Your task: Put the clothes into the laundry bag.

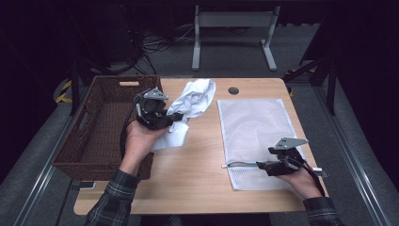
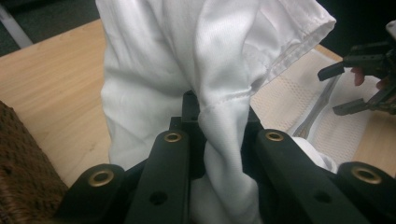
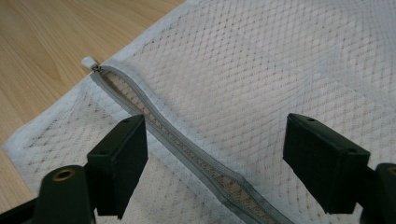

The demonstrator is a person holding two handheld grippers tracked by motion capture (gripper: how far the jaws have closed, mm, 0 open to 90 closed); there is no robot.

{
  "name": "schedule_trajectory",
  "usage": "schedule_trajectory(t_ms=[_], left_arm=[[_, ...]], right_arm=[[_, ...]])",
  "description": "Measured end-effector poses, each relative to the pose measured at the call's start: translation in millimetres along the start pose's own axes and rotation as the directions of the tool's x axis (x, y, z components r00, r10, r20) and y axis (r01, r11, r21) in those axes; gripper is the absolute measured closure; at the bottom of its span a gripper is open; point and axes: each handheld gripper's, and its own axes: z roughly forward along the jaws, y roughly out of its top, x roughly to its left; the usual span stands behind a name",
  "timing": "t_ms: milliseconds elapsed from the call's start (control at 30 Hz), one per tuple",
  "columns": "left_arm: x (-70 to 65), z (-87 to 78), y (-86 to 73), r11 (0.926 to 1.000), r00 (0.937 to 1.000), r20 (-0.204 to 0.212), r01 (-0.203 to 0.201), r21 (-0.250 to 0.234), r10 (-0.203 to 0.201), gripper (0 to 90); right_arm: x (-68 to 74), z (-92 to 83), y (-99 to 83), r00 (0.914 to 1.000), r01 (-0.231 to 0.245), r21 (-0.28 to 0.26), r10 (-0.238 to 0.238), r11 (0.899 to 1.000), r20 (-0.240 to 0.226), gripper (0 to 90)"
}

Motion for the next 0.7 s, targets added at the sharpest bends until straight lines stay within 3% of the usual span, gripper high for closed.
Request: schedule_trajectory(t_ms=[267,400,700], left_arm=[[-5.3,28.3,-16.8,0.9992,0.9996,-0.021,0.02,0.035,-0.019,80.7],[-6.9,44.5,-26.6,0.9968,0.9992,-0.033,0.025,0.076,-0.022,80.6],[-9.6,84.4,-54.2,0.98,0.9976,-0.069,0.014,0.198,0.0,80.6]], right_arm=[[0.3,1.6,0.2,1.0,0.005,0.003,-0.005,1.0,-0.008,23.0],[-0.1,1.4,0.0,1.0,0.004,0.001,-0.004,1.0,-0.008,23.0],[-0.8,2.5,-0.8,0.9999,0.006,0.006,-0.006,1.0,-0.012,23.0]])
